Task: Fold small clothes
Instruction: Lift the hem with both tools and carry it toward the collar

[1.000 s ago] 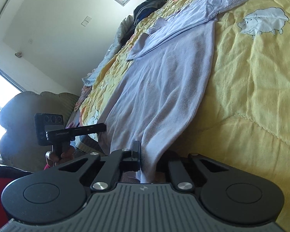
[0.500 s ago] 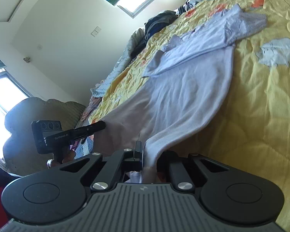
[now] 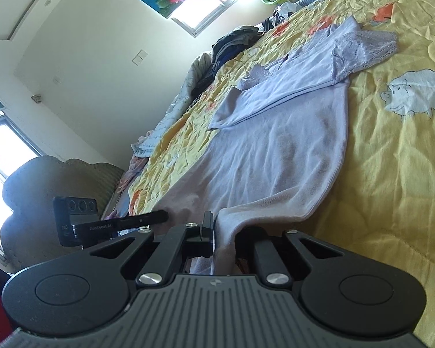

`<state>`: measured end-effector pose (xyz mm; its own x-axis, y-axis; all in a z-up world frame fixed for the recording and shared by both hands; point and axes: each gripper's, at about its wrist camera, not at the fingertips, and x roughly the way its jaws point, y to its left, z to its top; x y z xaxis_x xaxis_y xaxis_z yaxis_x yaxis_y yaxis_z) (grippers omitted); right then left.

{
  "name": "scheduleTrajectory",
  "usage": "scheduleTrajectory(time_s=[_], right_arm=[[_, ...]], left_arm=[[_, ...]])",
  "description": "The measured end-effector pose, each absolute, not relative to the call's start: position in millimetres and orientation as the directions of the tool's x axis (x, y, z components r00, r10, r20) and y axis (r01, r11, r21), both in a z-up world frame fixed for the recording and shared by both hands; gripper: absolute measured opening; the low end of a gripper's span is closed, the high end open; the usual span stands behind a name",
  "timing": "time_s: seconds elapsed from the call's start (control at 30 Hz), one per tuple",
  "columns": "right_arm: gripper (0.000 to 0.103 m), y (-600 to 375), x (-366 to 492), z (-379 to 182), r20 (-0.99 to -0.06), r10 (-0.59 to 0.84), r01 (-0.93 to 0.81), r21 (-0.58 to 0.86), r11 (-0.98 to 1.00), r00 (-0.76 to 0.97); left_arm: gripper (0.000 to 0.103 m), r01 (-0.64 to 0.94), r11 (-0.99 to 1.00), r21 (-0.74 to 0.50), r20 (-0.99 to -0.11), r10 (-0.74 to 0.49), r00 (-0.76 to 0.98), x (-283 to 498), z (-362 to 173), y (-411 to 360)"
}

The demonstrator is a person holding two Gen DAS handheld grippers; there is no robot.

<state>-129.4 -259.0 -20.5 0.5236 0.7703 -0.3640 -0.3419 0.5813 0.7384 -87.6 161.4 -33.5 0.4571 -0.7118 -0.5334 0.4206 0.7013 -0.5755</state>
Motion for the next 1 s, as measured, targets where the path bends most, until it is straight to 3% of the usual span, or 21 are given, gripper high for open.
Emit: scheduleTrajectory(time_s=[0.13,0.43,0.73,1.0], right_arm=[[0.011,-263.6,-130.4,-24.7,-0.372,0.762,-0.325,0.741,0.588,0.530],[0.011,-259.0,-133.0,-28.5,-0.396,0.751,-0.319,0.727,0.607,0.528],[0.011,-256.4,-132.8,-12.0,-0.367,0.763,-0.363,0.715,0.597,0.532],[0.011,-257.6,-121.2,2.4,-0.332,0.759,-0.386,0.707,0.593,0.560]], left_arm=[[0.007,0.409,0.726,-0.553,-0.581,-0.688,0.435,-88.5,-47.1,158.4],[0.009,0.447,0.724,-0.525,-0.571,-0.689,0.446,-95.2,-41.0,151.9],[0.005,0.470,0.658,-0.589,-0.435,-0.748,0.501,-94.2,-6.5,154.7],[0.003,0.501,0.667,-0.552,-0.415,-0.741,0.528,-90.9,7.4,141.6]])
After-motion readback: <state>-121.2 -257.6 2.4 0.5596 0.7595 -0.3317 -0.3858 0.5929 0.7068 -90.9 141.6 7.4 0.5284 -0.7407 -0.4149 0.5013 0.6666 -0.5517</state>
